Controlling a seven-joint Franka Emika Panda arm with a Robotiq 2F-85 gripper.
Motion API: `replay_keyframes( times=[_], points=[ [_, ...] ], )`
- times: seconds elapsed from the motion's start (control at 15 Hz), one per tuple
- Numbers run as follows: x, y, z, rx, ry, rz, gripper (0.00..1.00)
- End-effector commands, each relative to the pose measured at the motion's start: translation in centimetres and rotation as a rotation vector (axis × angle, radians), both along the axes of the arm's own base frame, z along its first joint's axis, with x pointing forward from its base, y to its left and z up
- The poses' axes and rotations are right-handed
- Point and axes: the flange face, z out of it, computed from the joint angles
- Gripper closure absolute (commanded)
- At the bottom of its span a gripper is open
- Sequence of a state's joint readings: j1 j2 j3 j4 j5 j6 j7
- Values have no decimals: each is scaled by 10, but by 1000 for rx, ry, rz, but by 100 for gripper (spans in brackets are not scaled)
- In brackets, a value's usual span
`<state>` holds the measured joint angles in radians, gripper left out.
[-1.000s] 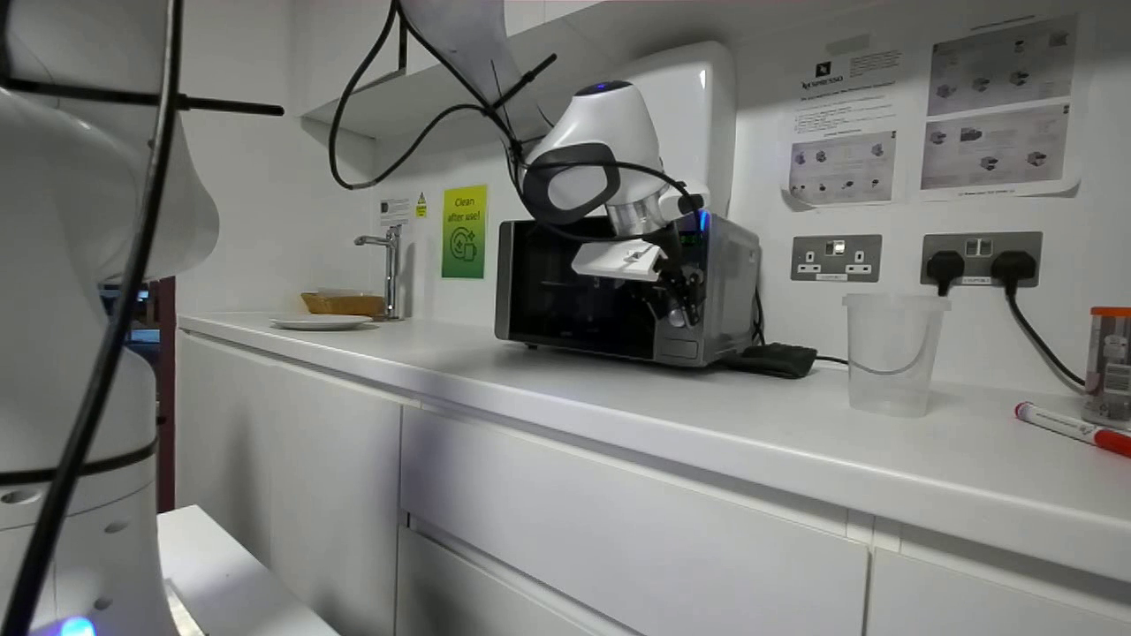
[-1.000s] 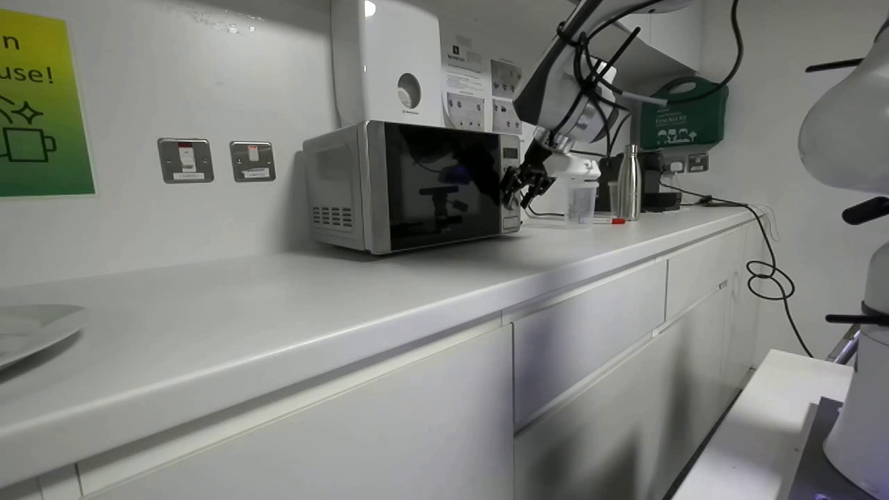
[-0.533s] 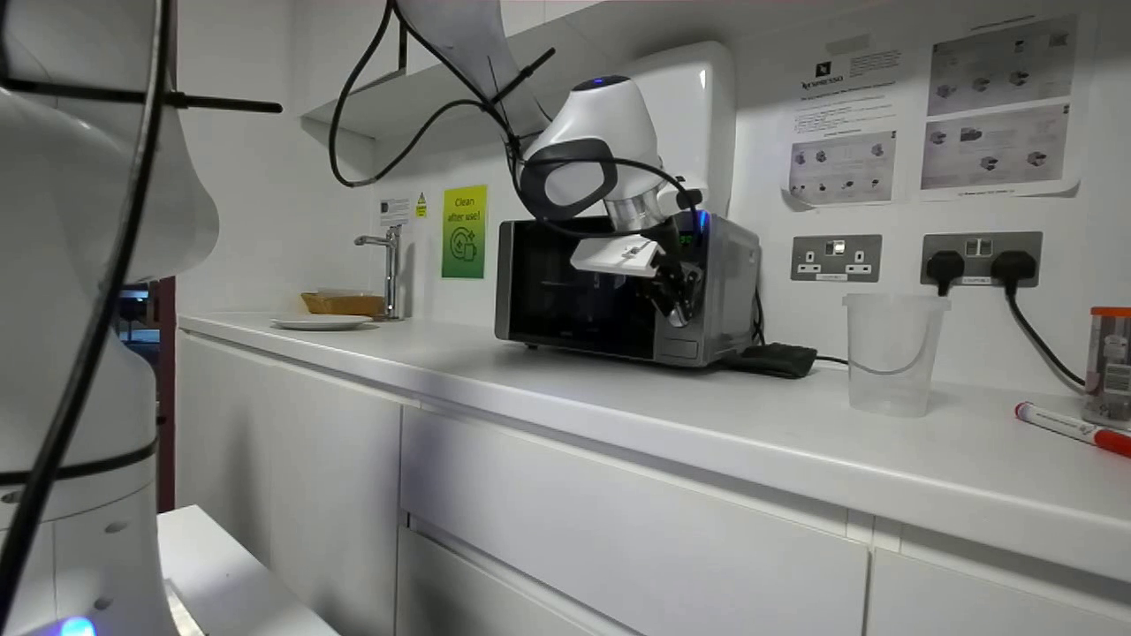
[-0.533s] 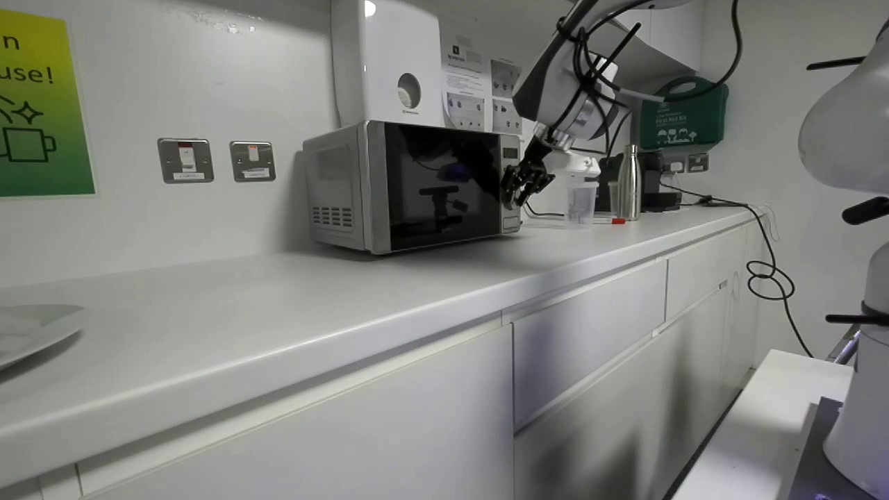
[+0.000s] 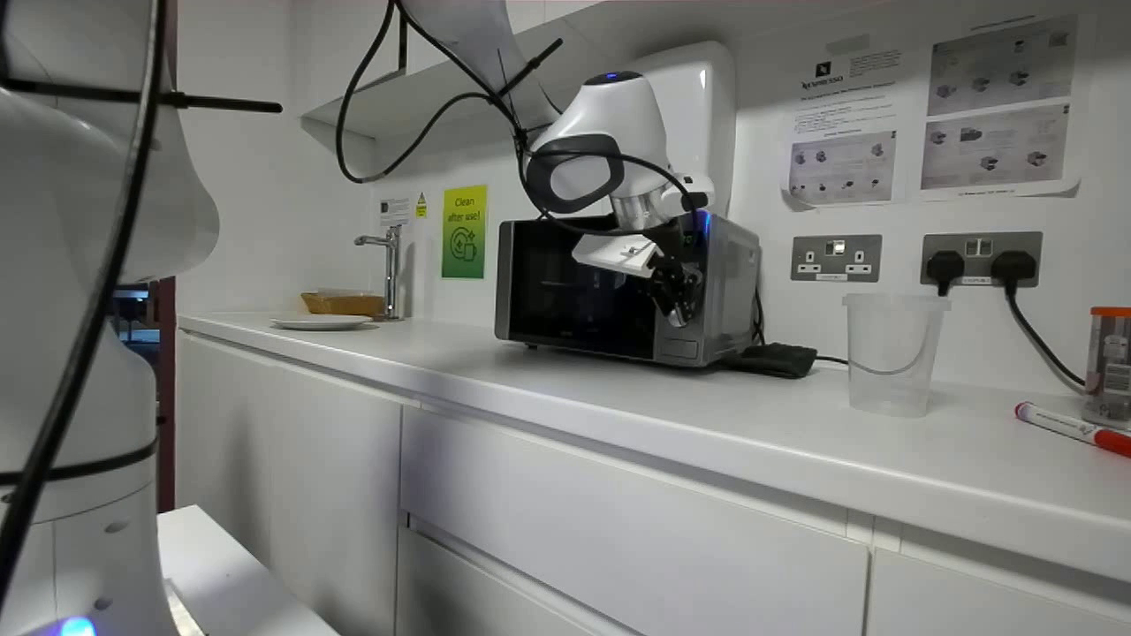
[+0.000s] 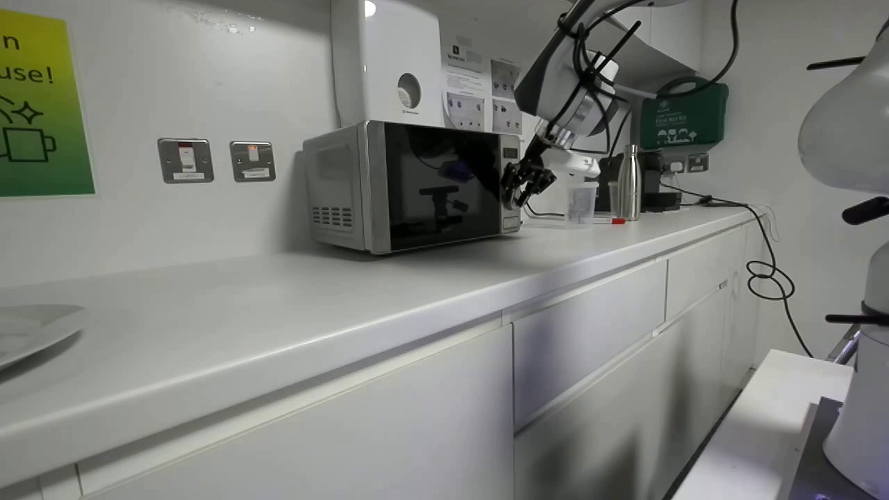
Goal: Turn the knob on the microwave to the right
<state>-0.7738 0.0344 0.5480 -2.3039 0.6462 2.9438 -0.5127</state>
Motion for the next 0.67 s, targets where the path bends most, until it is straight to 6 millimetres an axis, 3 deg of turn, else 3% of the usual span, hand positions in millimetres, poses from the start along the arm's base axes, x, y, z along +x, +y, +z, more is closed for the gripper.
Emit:
replay_keyframes(
  times=[0.0,0.6],
  points=[
    [2,-15,8,110,17,-91,89],
    [2,-15,4,230,29,-264,89]
  ],
)
